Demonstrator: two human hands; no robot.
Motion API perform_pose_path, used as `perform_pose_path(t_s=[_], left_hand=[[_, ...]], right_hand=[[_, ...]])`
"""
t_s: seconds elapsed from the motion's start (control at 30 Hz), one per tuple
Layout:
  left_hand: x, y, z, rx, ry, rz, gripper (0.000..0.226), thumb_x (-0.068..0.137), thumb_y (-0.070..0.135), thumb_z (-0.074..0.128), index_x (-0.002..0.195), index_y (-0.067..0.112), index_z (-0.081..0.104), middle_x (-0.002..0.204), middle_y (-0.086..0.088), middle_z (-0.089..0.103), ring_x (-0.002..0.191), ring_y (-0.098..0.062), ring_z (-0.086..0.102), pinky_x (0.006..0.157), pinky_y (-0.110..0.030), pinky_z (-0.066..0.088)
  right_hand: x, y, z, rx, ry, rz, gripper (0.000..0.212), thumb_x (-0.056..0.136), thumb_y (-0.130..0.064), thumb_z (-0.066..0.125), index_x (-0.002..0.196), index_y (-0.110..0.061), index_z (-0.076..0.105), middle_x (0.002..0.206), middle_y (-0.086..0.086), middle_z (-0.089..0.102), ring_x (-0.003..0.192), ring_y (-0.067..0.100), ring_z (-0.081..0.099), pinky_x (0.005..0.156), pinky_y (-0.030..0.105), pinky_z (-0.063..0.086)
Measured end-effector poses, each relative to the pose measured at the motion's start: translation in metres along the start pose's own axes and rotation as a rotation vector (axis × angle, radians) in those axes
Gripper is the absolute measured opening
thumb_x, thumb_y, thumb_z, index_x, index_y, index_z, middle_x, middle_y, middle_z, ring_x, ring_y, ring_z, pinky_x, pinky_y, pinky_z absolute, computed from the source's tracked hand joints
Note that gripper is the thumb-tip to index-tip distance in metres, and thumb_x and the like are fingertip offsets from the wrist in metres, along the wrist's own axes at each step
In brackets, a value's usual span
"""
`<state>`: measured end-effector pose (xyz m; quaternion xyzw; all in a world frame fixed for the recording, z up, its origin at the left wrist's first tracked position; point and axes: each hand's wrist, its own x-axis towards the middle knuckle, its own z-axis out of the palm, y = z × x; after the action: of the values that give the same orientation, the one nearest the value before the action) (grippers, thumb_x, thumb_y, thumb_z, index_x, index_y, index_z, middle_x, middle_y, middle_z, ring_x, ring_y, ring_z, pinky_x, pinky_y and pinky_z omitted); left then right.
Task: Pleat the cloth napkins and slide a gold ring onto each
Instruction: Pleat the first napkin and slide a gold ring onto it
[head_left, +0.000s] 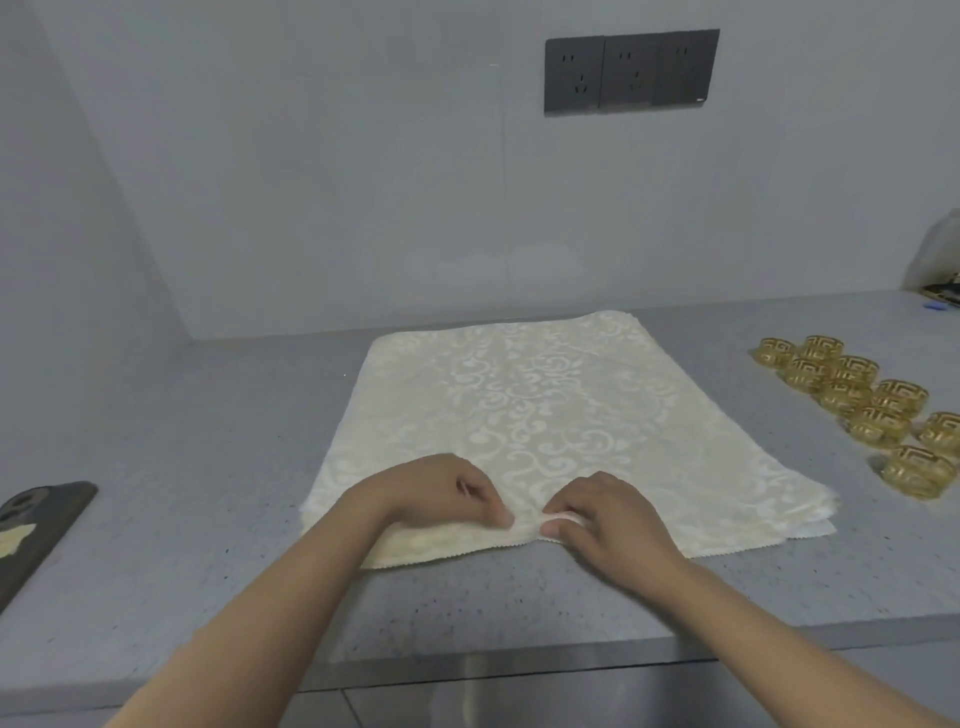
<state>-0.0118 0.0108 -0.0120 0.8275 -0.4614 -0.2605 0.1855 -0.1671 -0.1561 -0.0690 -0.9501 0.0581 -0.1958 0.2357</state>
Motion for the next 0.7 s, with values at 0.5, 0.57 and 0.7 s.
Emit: perform_pose_path(t_s=[0.5, 0.57, 0.7], left_hand=[[0.046, -0.029, -0.029, 0.387, 0.318, -0.186, 0.026, 0.085, 0.032, 0.068, 0.107, 0.019, 0.064, 0.093, 0.009, 0.053, 0.093, -0.014, 0.050, 0.077, -0.024, 0.035], [0.041, -0.022, -0.030, 0.440, 0.298, -0.203, 0.017, 0.085, 0.032, 0.069, 0.097, 0.020, 0.065, 0.084, 0.010, 0.054, 0.085, -0.013, 0.049, 0.075, -0.024, 0.035], [0.025, -0.007, -0.023, 0.535, 0.196, -0.240, 0.018, 0.081, 0.026, 0.071, 0.070, 0.019, 0.058, 0.065, 0.008, 0.054, 0.072, -0.016, 0.053, 0.061, -0.024, 0.036]], right_hand=[[0.009, 0.036, -0.021, 0.092, -0.038, 0.106, 0.019, 0.083, -0.029, 0.071, 0.100, -0.020, 0.073, 0.101, -0.008, 0.067, 0.098, 0.007, 0.056, 0.082, 0.005, 0.034], [0.014, 0.039, -0.028, 0.126, -0.069, 0.157, 0.021, 0.083, -0.027, 0.071, 0.102, -0.020, 0.073, 0.105, -0.005, 0.068, 0.100, 0.007, 0.058, 0.084, 0.009, 0.038], [0.017, 0.047, -0.039, 0.169, -0.101, 0.230, 0.021, 0.083, -0.022, 0.072, 0.104, -0.018, 0.073, 0.111, -0.005, 0.068, 0.104, 0.004, 0.058, 0.084, 0.000, 0.034]])
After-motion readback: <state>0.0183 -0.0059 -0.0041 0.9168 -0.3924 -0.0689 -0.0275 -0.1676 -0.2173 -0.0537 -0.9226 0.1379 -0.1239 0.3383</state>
